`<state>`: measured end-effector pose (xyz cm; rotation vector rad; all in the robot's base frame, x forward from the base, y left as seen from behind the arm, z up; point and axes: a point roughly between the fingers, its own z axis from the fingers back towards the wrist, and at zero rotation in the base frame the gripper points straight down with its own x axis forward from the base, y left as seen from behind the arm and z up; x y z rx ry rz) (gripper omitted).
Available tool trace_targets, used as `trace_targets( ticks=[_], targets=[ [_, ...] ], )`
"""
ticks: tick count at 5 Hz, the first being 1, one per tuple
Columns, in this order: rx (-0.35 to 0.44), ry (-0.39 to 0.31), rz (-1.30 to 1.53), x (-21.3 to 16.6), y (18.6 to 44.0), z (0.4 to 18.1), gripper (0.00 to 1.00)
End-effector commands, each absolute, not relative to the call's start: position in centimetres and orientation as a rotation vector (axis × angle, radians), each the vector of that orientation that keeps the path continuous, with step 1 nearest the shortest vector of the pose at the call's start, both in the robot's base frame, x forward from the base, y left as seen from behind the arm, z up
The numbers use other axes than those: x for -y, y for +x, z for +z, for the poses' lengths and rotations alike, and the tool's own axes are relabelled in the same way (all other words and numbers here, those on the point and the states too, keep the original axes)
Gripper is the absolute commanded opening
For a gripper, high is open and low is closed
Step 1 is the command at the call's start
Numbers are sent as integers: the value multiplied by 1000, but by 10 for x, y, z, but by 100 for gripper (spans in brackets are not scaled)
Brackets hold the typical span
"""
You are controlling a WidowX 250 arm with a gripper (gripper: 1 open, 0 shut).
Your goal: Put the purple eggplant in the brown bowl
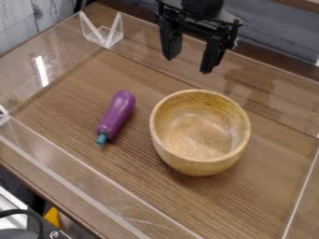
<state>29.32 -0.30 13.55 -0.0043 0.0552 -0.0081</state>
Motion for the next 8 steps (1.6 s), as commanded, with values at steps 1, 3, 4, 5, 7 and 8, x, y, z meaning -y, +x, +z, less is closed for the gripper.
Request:
trace_targets(
  ticks=[1,3,4,5,7,8],
  targets=[
    [-69,-7,-1,1,291,130,100],
    [-18,4,72,-49,271,127,100],
    [11,17,105,-72,262,124,100],
    [17,19,120,-77,258,119,100],
    [25,21,141,-83,254,107,100],
    [25,21,146,-85,252,102,100]
  ],
)
